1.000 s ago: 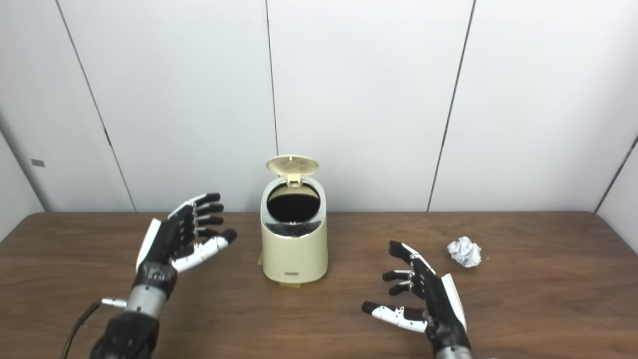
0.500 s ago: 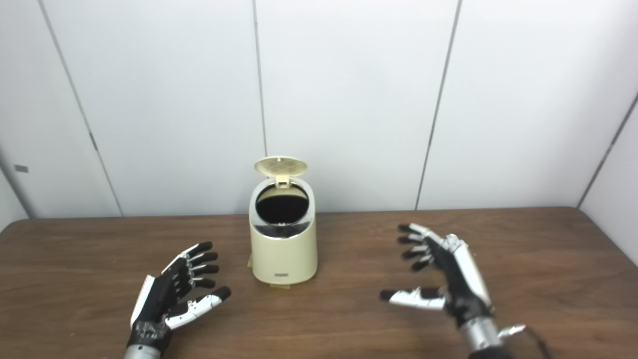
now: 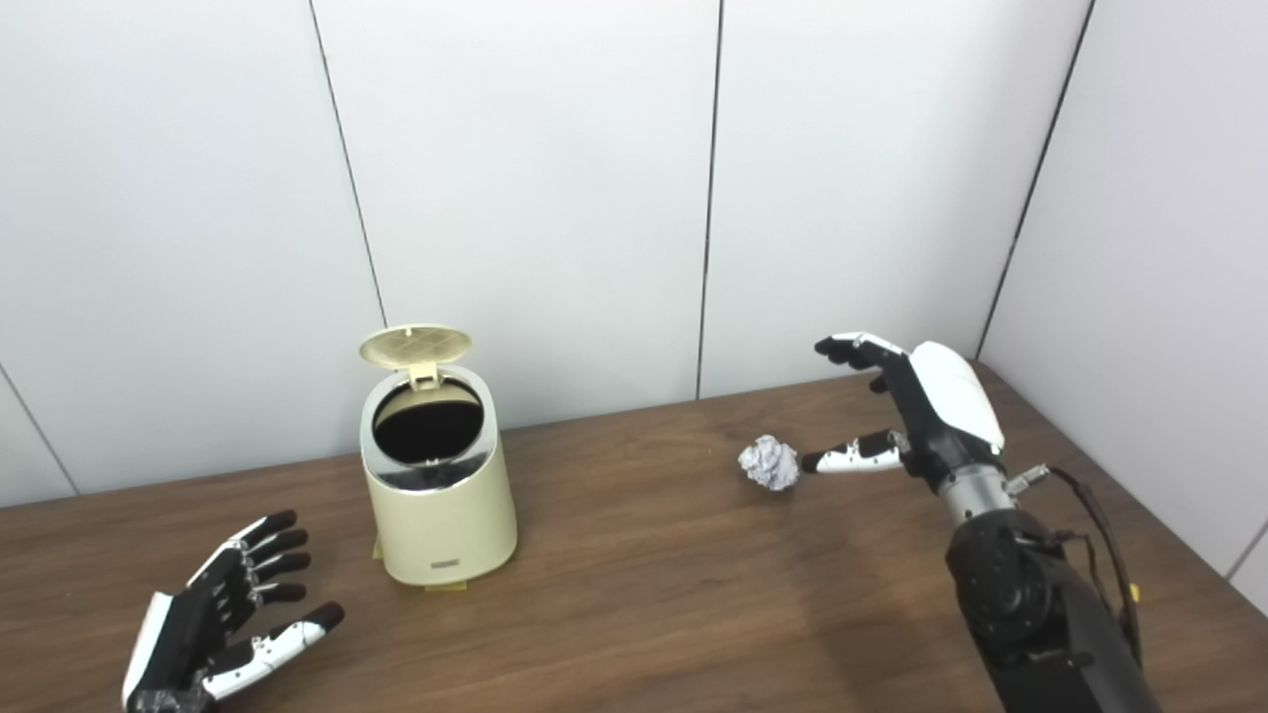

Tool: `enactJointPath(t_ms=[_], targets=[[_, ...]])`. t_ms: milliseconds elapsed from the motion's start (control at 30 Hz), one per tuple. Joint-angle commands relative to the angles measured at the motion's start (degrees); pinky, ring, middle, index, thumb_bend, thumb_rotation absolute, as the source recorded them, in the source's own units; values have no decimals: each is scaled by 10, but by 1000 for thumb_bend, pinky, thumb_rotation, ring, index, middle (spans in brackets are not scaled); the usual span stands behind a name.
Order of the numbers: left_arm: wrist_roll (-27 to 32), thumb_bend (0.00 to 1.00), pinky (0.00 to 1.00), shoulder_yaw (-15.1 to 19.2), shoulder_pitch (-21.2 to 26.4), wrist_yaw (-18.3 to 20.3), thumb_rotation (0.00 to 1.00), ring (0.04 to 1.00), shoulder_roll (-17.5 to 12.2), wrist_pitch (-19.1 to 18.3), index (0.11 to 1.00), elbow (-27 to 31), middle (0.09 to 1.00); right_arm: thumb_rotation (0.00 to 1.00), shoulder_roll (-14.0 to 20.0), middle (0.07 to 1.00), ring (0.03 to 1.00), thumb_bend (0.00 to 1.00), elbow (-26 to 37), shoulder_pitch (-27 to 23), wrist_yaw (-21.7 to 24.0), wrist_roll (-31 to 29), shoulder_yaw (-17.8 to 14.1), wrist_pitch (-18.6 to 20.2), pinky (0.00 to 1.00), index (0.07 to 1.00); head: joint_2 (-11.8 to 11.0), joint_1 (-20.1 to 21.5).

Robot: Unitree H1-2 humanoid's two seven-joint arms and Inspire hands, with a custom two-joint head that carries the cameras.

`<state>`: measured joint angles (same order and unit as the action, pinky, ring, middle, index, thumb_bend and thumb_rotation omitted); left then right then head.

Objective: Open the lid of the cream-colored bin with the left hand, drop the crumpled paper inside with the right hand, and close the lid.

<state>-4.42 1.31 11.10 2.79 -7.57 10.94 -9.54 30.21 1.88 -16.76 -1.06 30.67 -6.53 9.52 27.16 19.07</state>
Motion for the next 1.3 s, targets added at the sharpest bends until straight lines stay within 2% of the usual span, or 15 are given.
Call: enactJointPath(t_ms=[0, 67, 200, 267, 467, 533, 600, 700, 867, 967, 1100, 1267], targets=[[2, 754, 671, 0, 6, -2, 80, 759, -6, 27, 857, -11, 797, 40, 32, 790, 792, 909, 1, -31, 10, 8, -7, 21, 633, 761, 1, 0], [4, 751, 671, 0, 8, -1, 78, 759, -7, 28, 857, -14, 798, 39, 38, 803, 803, 907, -9, -37, 17, 13, 0, 31, 655, 775, 1, 2], [5, 747, 664, 0, 9, 1, 85, 756, -9, 31, 855, -17, 797, 85, 48, 781, 824, 910, -65, -54, 24, 1, 22, 9, 699, 777, -1, 1], [-2, 749, 670, -2, 9, 0, 95, 753, -11, 30, 844, -16, 793, 110, 49, 759, 798, 913, -89, -63, 27, 0, 32, 9, 696, 780, -1, 1], [-5, 750, 649, -2, 8, 0, 85, 745, -14, 26, 826, -11, 786, 117, 34, 736, 780, 896, -171, -99, 17, 7, 68, 6, 734, 778, 3, -3], [-3, 751, 651, -1, 7, 0, 76, 744, -14, 21, 825, -9, 783, 118, 23, 735, 777, 901, -194, -108, 9, -4, 70, -2, 717, 773, 3, -4], [-4, 757, 685, 0, 6, 0, 90, 750, -15, 21, 826, -10, 784, 137, 12, 724, 777, 900, -213, -113, 0, -13, 73, -14, 742, 772, 5, -3], [-4, 758, 682, 0, 5, 1, 95, 751, -16, 18, 826, -8, 784, 156, 1, 707, 760, 900, -236, -119, -10, -15, 82, -24, 767, 765, 6, -4], [-5, 746, 664, -2, 3, 2, 86, 751, -17, 16, 829, -3, 786, 211, -11, 719, 798, 879, -247, -123, -6, -18, 94, -21, 838, 776, 7, -5], [-10, 750, 653, -3, 3, 1, 89, 745, -18, 15, 828, -3, 782, 239, -15, 718, 790, 879, -251, -126, -7, -16, 102, -22, 776, 780, 8, -5], [-7, 755, 655, -3, 3, 1, 88, 745, -18, 19, 823, -7, 780, 238, -18, 701, 772, 896, -266, -130, -24, -11, 112, -41, 779, 758, 8, -5], [-9, 752, 664, -4, 1, 0, 80, 753, -17, 10, 825, -1, 787, 235, -15, 694, 743, 892, -249, -128, -13, -9, 122, -33, 743, 746, 14, -8]])
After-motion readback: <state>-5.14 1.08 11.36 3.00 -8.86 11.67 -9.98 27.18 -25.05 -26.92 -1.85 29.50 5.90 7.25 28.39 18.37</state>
